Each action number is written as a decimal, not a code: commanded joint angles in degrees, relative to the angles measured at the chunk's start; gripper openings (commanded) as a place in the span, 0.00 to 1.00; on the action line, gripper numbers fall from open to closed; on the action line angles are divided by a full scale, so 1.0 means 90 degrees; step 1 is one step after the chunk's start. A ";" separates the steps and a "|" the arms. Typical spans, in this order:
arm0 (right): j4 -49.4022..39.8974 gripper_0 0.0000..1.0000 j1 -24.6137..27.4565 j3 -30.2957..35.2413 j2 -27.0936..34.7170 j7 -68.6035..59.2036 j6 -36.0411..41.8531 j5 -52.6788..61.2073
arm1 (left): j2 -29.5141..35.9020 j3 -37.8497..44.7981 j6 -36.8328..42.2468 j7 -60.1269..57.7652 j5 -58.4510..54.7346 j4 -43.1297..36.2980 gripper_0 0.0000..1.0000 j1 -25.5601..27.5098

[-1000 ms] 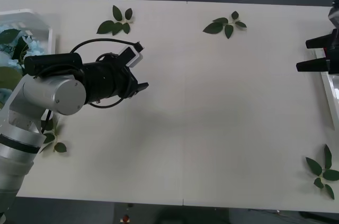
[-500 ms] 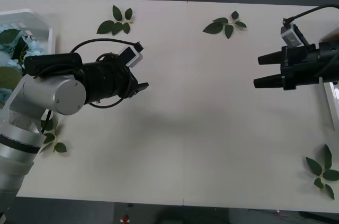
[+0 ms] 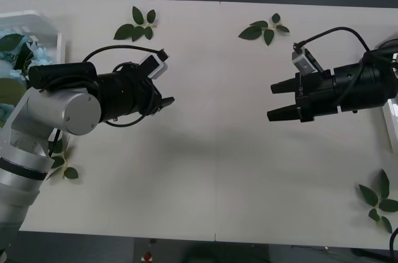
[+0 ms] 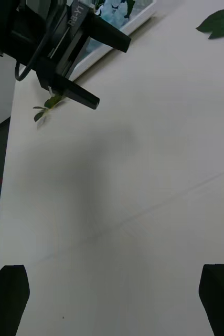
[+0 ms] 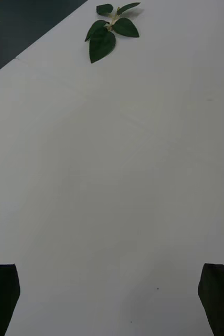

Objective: Put the red flowers into the right box and the blue flowers into the left box

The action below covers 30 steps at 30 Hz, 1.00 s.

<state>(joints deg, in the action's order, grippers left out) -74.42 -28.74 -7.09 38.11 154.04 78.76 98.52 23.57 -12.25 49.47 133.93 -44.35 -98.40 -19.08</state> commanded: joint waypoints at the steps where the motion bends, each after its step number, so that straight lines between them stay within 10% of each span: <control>1: -0.0179 0.95 -0.0137 0.0104 -0.0084 0.0107 0.0018 -0.0097 | -0.0012 0.0023 -0.0047 -0.0126 0.0006 -0.0161 1.00 -0.0028; 24: -0.0169 0.95 -0.0137 0.0075 -0.0172 0.0107 -0.0040 -0.0156 | -0.0031 -0.0084 0.0031 -0.0126 0.0045 0.0074 1.00 0.0402; 30: -0.0169 0.95 -0.0137 0.0075 -0.0172 0.0107 -0.0040 -0.0156 | 0.0154 0.0062 -0.0037 -0.0057 -0.1996 0.0064 1.00 0.0607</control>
<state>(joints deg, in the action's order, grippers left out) -74.43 -28.73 -6.99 37.26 154.04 78.63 97.36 23.60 -12.09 49.41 133.94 -57.27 -97.09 -13.90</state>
